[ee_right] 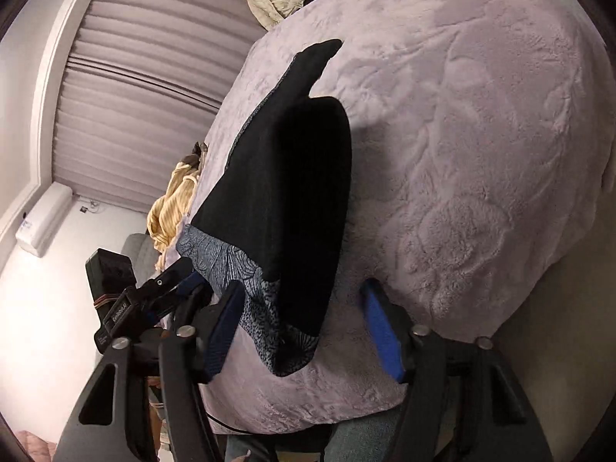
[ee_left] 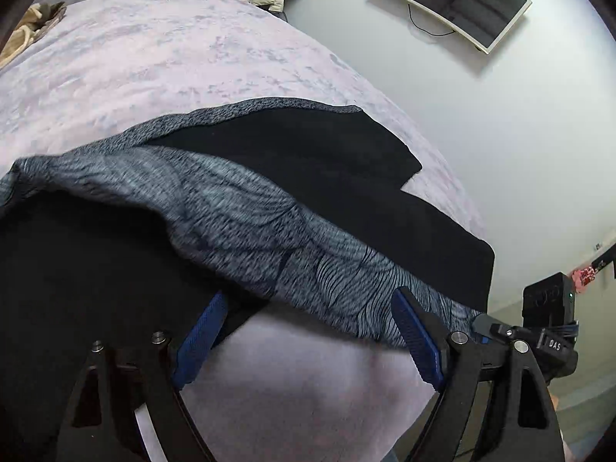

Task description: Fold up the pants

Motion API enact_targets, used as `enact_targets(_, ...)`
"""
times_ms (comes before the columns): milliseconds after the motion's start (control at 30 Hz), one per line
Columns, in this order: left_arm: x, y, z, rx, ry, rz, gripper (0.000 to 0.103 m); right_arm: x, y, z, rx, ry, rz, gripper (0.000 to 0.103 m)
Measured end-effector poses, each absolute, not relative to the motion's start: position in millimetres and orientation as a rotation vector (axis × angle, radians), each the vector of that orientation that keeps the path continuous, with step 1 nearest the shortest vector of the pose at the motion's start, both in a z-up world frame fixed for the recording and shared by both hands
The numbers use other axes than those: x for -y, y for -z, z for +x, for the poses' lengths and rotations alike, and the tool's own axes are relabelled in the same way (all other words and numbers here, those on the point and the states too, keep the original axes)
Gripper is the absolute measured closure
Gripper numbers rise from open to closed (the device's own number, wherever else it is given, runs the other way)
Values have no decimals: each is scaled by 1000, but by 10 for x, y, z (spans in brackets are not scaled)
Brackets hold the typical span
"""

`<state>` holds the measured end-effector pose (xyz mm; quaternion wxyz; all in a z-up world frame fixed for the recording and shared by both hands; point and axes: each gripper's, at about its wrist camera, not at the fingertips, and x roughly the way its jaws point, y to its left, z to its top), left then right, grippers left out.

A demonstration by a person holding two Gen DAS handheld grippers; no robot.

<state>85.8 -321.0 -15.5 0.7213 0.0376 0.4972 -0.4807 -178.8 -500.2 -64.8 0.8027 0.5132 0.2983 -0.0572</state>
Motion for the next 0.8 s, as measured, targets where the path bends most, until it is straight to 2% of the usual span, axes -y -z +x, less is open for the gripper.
enact_targets(67,3283,48,867,-1086,1083,87,17,5076,620,-1786,-577,58,1164,90)
enact_targets(133,3315,-65,894,-1054,1108,85,17,5187,535,-1770,-471,-25,1247,90)
enact_targets(233,3492,-224,1000,-1009,1109,85,17,5350,250,-1568,-405,-54,1199,90)
enact_targets(467,3912,-433,1612,-1008,976,41,17,5888,-266,-613,-419,43,1079,90)
enact_targets(567,3878,-630,1808,-974,955,39,16,6115,-317,-312,-484,154,1037,86)
enact_targets(633,3801,-738,1856,-925,947,67,17,6218,-258,-85,-533,197,1030,81)
enact_targets(700,3663,-785,1852,-873,902,123,16,6272,-211,67,-589,240,999,52)
enact_targets(800,3320,-633,1810,-852,825,218,16,6247,-226,-73,-523,213,994,45)
